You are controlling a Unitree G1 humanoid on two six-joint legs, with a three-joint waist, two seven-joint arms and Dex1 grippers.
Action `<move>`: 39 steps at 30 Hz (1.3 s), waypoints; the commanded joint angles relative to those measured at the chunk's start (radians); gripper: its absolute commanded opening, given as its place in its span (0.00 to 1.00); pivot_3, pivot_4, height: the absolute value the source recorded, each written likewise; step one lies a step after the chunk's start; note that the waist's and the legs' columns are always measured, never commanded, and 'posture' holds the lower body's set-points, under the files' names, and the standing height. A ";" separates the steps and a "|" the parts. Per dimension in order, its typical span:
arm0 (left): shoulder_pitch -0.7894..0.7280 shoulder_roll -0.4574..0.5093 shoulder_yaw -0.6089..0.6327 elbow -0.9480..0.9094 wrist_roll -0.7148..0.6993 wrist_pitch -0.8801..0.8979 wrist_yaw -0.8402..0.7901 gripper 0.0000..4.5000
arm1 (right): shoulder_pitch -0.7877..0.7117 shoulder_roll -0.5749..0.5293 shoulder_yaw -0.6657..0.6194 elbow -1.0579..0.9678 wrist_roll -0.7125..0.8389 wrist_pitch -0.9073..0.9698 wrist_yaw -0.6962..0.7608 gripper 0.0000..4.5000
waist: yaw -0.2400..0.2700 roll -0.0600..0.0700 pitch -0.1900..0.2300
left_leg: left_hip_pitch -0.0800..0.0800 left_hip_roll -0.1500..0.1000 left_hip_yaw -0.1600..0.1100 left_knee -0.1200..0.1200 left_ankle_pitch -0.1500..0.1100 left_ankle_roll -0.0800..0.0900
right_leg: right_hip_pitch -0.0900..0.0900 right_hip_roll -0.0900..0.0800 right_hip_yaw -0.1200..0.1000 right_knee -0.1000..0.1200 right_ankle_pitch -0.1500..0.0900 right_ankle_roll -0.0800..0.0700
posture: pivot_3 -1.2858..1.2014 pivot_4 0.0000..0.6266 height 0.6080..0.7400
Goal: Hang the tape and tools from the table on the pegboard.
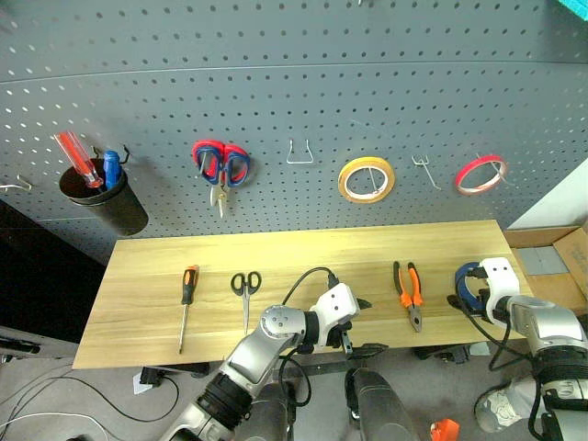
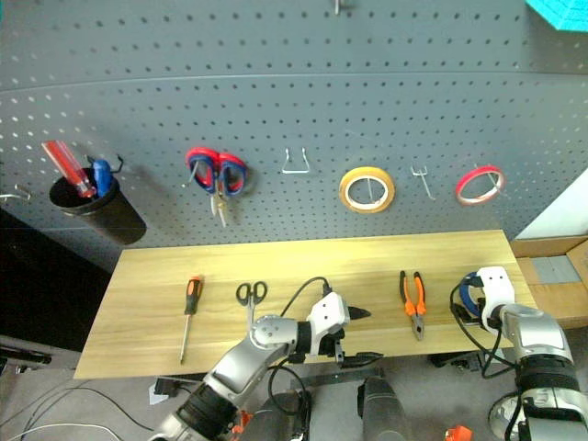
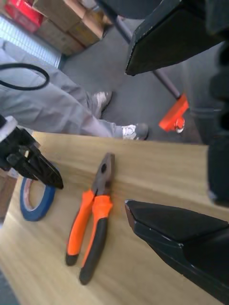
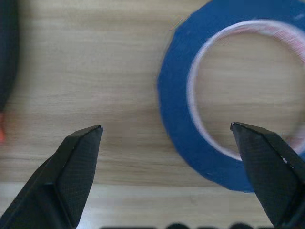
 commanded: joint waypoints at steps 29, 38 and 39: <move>-0.226 -0.063 0.295 -0.055 -0.178 -0.047 0.104 1.00 | 0.491 0.183 -0.280 -1.385 0.433 0.142 -0.190 0.08 | -0.041 -0.002 0.013 | -0.010 0.003 -0.001 0.002 -0.001 -0.004 | -0.008 0.003 -0.003 -0.001 -0.001 0.009 | 0.37 0.46 1.00; -0.219 -0.067 0.374 -0.024 -0.204 -0.151 0.132 1.00 | 0.174 0.165 -0.114 -1.268 0.380 0.113 -0.270 0.08 | -0.079 -0.002 0.012 | -0.007 0.005 0.007 0.006 0.000 -0.002 | -0.007 0.006 -0.002 0.000 0.002 0.012 | 0.38 0.37 1.00; -0.214 -0.068 0.376 -0.041 -0.209 -0.154 0.134 1.00 | 0.151 0.170 -0.098 -1.223 0.366 0.089 -0.262 0.08 | -0.078 -0.002 0.012 | -0.007 0.006 0.007 0.006 0.000 -0.002 | -0.007 0.006 -0.002 -0.001 0.002 0.012 | 0.38 0.37 1.00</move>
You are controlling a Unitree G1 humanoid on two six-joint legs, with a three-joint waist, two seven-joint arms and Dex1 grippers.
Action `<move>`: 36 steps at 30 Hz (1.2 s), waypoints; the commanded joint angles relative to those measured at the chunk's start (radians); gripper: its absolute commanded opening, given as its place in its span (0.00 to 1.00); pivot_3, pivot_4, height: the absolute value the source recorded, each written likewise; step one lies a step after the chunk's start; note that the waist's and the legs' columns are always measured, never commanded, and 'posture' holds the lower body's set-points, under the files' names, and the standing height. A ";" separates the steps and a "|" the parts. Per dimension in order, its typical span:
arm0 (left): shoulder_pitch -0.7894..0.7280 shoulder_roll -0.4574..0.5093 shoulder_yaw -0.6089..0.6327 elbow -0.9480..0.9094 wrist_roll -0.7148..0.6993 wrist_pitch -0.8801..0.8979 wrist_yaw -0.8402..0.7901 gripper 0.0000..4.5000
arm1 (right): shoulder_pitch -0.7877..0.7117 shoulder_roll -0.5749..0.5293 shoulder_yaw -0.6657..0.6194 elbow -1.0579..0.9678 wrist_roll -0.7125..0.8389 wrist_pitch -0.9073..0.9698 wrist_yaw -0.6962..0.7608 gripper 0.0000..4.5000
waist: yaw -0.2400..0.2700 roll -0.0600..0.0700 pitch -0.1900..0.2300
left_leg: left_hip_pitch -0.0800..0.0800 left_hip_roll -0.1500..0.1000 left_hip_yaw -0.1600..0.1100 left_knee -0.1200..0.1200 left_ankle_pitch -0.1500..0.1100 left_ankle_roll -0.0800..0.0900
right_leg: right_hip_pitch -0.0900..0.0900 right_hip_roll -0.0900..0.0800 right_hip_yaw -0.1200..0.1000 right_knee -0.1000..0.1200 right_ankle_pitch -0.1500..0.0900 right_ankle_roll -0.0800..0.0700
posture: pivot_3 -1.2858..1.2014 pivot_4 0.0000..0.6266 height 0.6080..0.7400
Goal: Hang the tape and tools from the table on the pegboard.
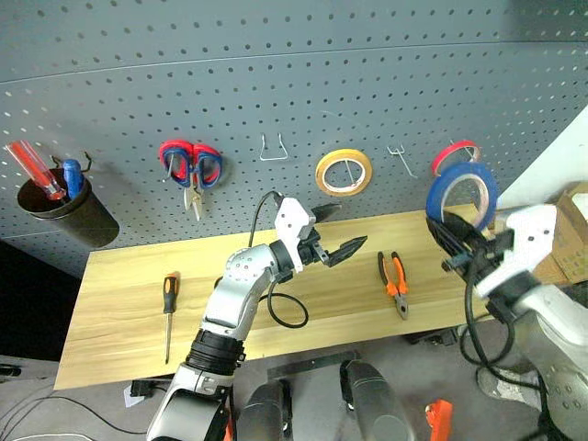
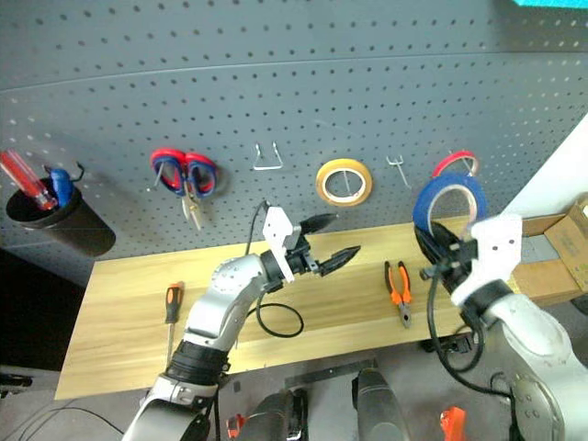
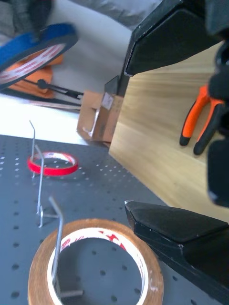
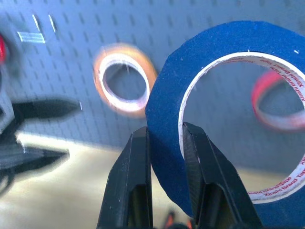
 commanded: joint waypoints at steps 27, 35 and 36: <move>0.041 0.022 -0.031 -0.127 0.019 -0.033 0.071 1.00 | -0.251 0.115 0.124 0.658 -0.193 -0.362 0.040 0.67 | 0.018 0.002 -0.012 | -0.005 0.002 0.010 0.008 0.000 0.000 | -0.008 0.008 0.021 0.003 0.014 -0.005 | 0.41 0.37 1.00; 0.072 0.051 -0.112 0.085 0.116 -0.129 0.018 1.00 | 0.199 0.013 0.070 0.241 -0.053 -0.043 0.065 0.96 | 0.031 0.003 -0.012 | -0.012 0.005 0.012 0.008 -0.001 0.001 | -0.016 0.008 0.022 0.003 0.014 -0.005 | 0.40 0.45 1.00; 0.076 0.067 -0.135 0.101 0.134 -0.115 0.000 1.00 | 0.235 -0.020 0.082 0.234 -0.063 0.017 0.057 0.96 | 0.029 0.003 -0.012 | -0.012 0.004 0.013 0.008 -0.001 0.001 | -0.017 0.008 0.023 0.003 0.014 -0.005 | 0.40 0.46 1.00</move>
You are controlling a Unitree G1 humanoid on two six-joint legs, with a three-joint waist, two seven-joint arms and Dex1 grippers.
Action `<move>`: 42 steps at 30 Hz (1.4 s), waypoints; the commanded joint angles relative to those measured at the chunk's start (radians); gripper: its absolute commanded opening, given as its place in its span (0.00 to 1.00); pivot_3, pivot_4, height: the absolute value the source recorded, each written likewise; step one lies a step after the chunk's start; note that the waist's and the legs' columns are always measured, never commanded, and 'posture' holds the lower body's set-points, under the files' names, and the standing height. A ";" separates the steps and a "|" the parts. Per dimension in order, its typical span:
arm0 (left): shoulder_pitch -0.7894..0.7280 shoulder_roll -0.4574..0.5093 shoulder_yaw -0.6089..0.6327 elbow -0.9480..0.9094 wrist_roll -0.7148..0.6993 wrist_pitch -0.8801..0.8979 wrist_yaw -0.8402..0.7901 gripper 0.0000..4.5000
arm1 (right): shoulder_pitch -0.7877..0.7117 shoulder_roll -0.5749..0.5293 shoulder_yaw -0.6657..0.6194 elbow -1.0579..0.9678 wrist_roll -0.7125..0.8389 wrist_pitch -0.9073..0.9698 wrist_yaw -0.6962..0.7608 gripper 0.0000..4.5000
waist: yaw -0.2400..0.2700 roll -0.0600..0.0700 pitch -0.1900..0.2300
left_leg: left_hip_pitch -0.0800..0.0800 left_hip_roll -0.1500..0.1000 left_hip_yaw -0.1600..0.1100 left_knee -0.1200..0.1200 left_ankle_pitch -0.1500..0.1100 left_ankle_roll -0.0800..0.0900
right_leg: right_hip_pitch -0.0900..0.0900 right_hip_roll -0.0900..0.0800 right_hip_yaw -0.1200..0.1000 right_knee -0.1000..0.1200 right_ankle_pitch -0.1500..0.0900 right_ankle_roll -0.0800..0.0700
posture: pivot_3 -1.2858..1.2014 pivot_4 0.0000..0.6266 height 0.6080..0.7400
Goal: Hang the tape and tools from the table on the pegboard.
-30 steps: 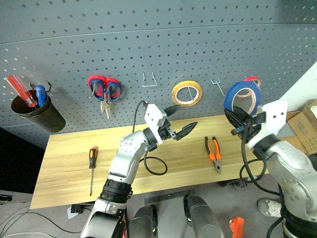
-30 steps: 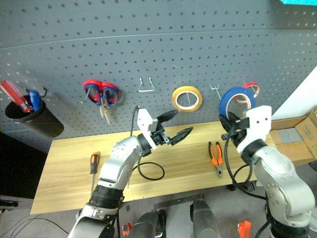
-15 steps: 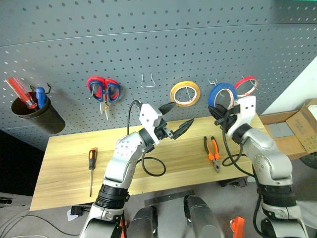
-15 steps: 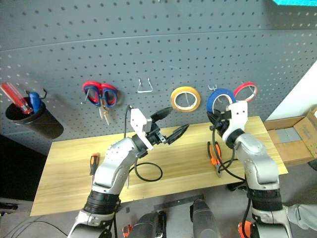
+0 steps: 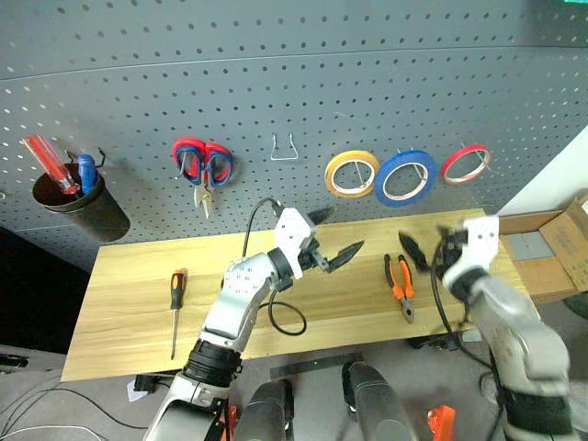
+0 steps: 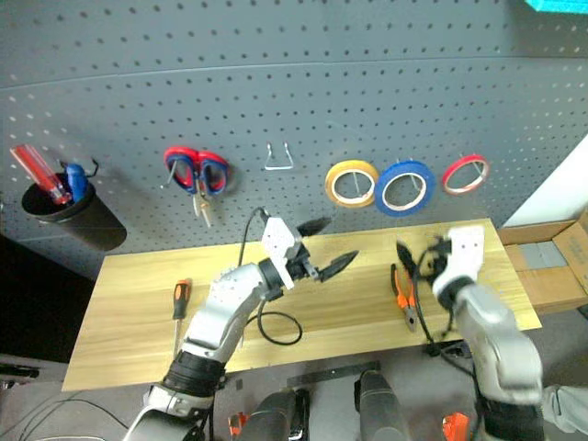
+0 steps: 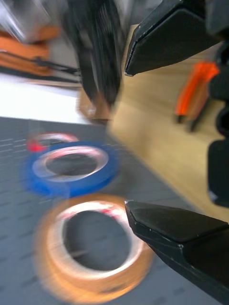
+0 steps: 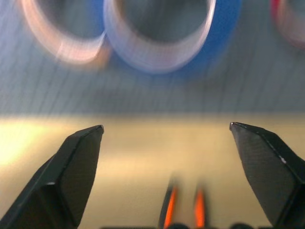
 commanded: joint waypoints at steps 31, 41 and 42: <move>0.232 0.255 0.020 -0.363 -0.114 0.286 -0.163 1.00 | -0.384 0.019 0.205 0.574 -0.236 0.265 -0.069 0.96 | 0.014 -0.004 0.001 | 0.003 0.006 0.012 0.001 -0.002 0.004 | -0.002 0.002 0.002 -0.002 0.007 -0.001 | 0.46 0.43 1.00; 0.241 0.264 0.037 -0.388 -0.114 0.308 -0.134 1.00 | -0.449 0.053 0.219 0.715 -0.295 0.275 -0.079 0.83 | 0.030 -0.004 0.001 | 0.003 0.006 0.012 0.001 -0.002 0.004 | -0.002 0.002 0.001 -0.002 0.007 -0.002 | 0.47 0.43 1.00; 0.241 0.265 0.038 -0.388 -0.114 0.308 -0.134 1.00 | -0.448 0.051 0.224 0.716 -0.298 0.283 -0.073 0.76 | 0.030 -0.004 0.001 | 0.003 0.006 0.012 0.001 -0.002 0.004 | -0.002 0.002 0.001 -0.002 0.007 -0.002 | 0.47 0.42 1.00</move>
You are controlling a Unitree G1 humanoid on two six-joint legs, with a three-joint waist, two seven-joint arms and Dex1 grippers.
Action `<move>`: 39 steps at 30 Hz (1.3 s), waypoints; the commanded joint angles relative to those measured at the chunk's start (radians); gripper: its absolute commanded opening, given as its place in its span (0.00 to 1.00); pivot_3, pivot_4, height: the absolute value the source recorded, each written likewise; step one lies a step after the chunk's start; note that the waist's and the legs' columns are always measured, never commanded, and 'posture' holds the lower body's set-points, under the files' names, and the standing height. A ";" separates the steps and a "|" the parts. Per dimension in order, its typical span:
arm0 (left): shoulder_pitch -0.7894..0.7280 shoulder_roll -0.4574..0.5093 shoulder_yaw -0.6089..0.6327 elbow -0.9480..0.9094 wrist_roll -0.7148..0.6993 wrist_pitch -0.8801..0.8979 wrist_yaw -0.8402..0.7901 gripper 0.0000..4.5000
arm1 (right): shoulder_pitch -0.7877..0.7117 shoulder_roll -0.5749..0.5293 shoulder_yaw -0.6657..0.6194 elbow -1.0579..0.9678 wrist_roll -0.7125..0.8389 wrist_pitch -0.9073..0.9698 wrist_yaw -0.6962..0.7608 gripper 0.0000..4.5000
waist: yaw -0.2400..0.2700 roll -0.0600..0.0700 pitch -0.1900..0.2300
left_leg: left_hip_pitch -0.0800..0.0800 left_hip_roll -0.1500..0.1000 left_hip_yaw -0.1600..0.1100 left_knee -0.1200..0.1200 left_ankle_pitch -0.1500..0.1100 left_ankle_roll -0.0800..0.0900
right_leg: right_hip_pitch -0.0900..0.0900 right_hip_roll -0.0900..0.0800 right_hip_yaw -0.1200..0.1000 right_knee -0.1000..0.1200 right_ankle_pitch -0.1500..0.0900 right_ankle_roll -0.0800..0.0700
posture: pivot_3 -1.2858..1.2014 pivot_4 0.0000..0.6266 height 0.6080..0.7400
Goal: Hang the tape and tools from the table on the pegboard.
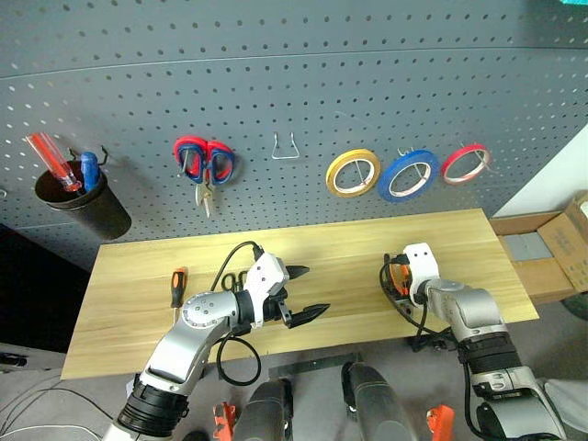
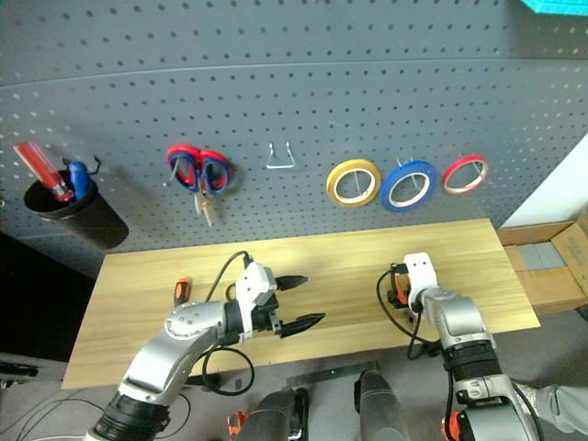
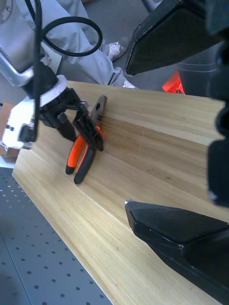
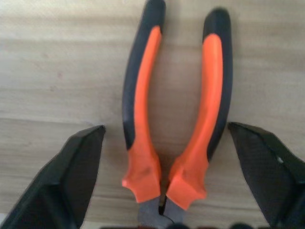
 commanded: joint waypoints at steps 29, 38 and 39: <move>0.070 -0.242 0.305 -0.112 0.140 -0.552 0.505 1.00 | -0.542 0.201 0.051 -0.232 0.120 -0.717 0.332 0.49 | 0.061 -0.006 -0.009 | -0.004 0.001 0.000 0.000 0.004 -0.009 | -0.006 0.001 -0.003 0.000 0.004 -0.003 | 0.53 0.30 1.00; 0.089 -0.250 0.267 -0.126 0.156 -0.546 0.540 1.00 | -0.579 0.293 0.091 0.091 -0.083 -1.053 0.190 0.49 | 0.077 -0.008 -0.012 | -0.004 0.001 0.001 0.000 0.004 -0.011 | -0.008 0.001 -0.004 0.001 0.005 -0.004 | 0.54 0.29 1.00; 0.093 -0.250 0.264 -0.129 0.158 -0.546 0.541 1.00 | -0.587 0.301 0.088 0.134 -0.100 -1.085 0.163 0.49 | 0.077 -0.009 -0.012 | -0.004 0.001 0.002 0.000 0.004 -0.011 | -0.008 0.001 -0.004 0.001 0.005 -0.004 | 0.54 0.29 1.00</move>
